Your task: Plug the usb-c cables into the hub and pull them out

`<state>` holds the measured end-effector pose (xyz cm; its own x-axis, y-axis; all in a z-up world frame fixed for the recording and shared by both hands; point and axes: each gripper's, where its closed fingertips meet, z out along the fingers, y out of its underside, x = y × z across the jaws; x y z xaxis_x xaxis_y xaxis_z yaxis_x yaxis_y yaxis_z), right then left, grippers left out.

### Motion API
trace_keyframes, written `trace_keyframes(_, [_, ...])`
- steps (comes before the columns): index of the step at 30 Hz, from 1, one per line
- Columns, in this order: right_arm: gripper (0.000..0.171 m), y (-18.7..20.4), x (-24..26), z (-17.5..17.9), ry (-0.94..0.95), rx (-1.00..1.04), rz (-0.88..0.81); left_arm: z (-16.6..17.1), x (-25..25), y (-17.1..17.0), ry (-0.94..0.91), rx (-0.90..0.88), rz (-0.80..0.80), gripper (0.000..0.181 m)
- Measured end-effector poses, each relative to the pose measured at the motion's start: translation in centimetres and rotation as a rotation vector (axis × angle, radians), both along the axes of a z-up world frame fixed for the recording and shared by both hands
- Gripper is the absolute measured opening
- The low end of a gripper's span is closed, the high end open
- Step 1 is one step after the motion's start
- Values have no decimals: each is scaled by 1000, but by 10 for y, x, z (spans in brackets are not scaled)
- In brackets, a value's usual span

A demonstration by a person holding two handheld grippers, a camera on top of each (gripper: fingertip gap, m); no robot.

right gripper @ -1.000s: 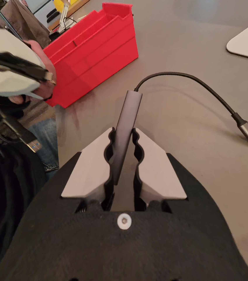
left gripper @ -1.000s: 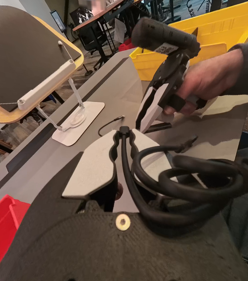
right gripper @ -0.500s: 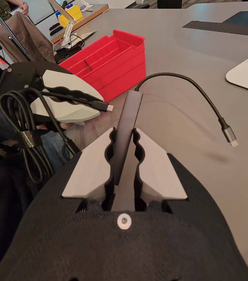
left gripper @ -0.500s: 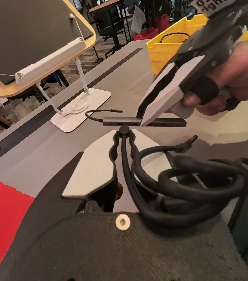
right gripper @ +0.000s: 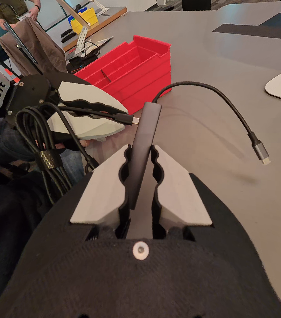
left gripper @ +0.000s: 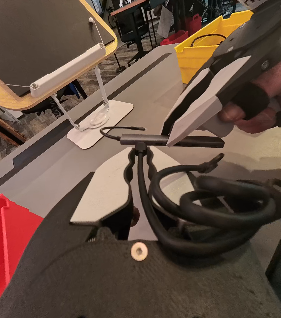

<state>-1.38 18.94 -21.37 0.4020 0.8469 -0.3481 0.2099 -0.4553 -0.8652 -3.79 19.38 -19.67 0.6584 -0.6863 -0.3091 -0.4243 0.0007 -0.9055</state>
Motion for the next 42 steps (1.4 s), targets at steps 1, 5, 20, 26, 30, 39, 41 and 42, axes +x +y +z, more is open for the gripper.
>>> trace_keyframes(1, [20, 0, -1, -1, -3, -1, 1, 0, 0, 0, 0, -2, 1, 12])
trace_keyframes(5, [20, -1, -1, -2, 0, -4, 7, -1, 0, -1, 17, 8, -4, 12])
trace_keyframes(20, [20, -5, -2, 3, 15, 31, 31, 1, 1, -2, 16, 14, -20, 12])
trace_keyframes(26, [20, -8, -3, 2, -13, 55, 58, 2, 2, -4, 24, 24, -42, 12])
trace_keyframes(30, [20, -8, -3, 4, -23, 78, 67, 4, 1, -5, 27, 33, -54, 12])
trace_keyframes(39, [20, -8, -4, 5, -26, 98, 64, 6, 1, -5, 23, 39, -59, 12])
trace_keyframes(41, [21, -8, -5, 5, -21, 93, 64, 7, 1, -6, 25, 50, -56, 12])
trace_keyframes(42, [21, -8, -5, 5, -12, 88, 65, 8, 1, -6, 28, 58, -56, 12])
